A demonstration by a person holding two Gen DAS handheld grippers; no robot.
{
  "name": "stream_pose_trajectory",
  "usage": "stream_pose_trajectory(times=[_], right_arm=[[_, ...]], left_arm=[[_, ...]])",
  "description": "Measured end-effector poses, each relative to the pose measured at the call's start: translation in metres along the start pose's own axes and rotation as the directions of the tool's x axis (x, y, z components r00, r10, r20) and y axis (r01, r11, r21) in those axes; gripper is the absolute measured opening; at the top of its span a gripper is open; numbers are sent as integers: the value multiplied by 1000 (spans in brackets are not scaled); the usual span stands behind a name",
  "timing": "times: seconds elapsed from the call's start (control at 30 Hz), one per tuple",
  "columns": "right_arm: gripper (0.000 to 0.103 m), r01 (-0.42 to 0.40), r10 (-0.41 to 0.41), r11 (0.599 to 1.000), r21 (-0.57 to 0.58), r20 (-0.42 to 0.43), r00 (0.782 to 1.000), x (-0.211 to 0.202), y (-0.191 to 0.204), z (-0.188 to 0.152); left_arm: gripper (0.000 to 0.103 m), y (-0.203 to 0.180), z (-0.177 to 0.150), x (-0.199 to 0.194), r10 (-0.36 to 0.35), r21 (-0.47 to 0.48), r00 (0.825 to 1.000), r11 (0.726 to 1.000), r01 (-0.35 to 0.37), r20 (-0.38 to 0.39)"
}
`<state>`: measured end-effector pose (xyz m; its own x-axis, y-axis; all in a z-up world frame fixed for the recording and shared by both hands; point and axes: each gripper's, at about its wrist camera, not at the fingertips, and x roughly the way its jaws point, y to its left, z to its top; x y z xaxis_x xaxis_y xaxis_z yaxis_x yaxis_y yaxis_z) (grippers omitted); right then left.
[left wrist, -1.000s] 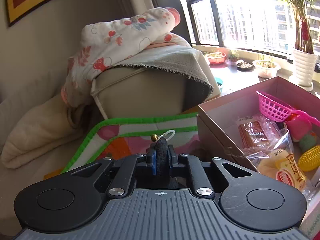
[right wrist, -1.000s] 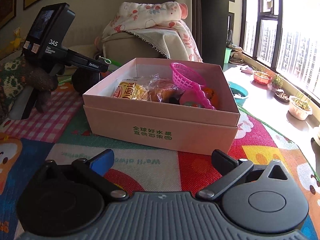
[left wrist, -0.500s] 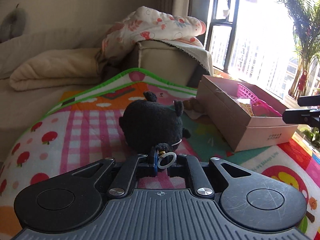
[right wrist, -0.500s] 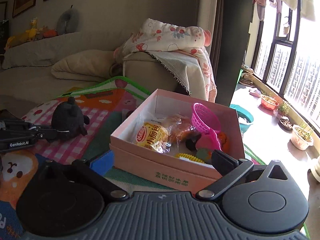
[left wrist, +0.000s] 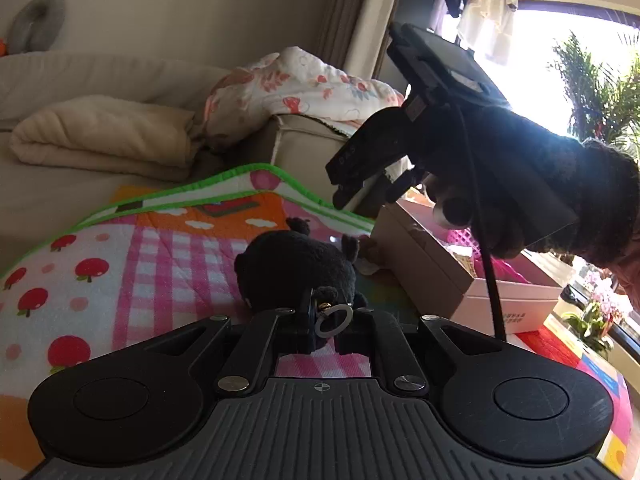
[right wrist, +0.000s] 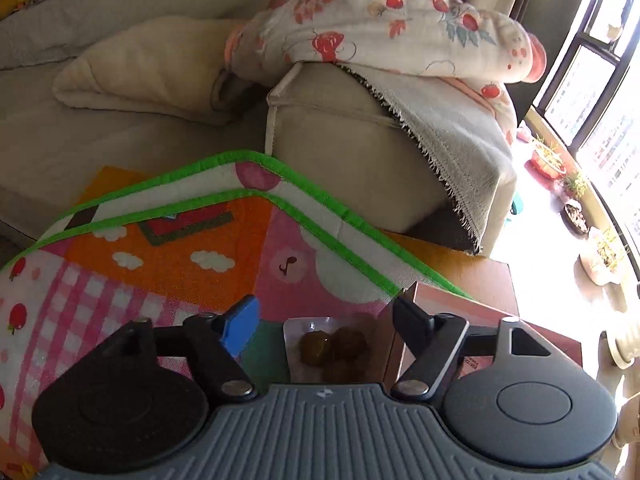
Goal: Organize objects
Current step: 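Move the right tool to the tray of brown snacks, then grasp the black plush toy with the left tool while the right grasps the snack tray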
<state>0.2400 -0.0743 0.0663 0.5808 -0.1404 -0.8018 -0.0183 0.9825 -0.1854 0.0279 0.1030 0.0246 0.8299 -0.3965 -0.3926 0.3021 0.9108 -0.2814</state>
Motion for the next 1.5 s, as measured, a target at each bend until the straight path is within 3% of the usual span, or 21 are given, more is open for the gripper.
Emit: stream_pose_trajectory(times=[0.1, 0.23, 0.4, 0.6, 0.73, 0.9, 1.0, 1.1, 1.33, 1.5], right_arm=[[36, 38, -37, 999, 8, -92, 995, 32, 11, 3], [35, 81, -81, 997, -4, -99, 992, 52, 21, 5], [33, 92, -88, 995, 26, -130, 988, 64, 20, 4], [32, -79, 88, 995, 56, -163, 983, 31, 15, -25], [32, -215, 224, 975, 64, -221, 949, 2, 25, -63], [32, -286, 275, 958, -17, -217, 937, -43, 36, -122], [32, -233, 220, 965, -121, -112, 969, -69, 37, -140], [32, -169, 164, 979, -118, -51, 985, -73, 28, -128], [34, -68, 66, 997, -42, -55, 996, -14, 20, -71], [32, 10, -13, 999, -35, -68, 998, 14, 19, -61]], left_arm=[[10, 12, 4, -6, 13, -59, 1000, 998, -12, 23], [10, 25, 6, -9, 14, -126, 999, 992, -10, 34], [10, 24, 6, -13, 19, -121, 999, 993, -14, 42], [10, 33, 7, -12, 54, -159, 997, 986, -45, 50], [10, 36, 6, -14, 69, -169, 996, 984, -58, 60], [10, 43, 7, -16, 76, -213, 995, 975, -61, 66], [10, 45, 7, -17, 78, -234, 994, 970, -59, 71], [10, 43, 6, -17, 74, -230, 995, 972, -56, 73], [10, 43, 3, -15, 49, -224, 997, 974, -33, 67], [10, 47, 3, -15, 32, -245, 997, 969, -15, 66]])
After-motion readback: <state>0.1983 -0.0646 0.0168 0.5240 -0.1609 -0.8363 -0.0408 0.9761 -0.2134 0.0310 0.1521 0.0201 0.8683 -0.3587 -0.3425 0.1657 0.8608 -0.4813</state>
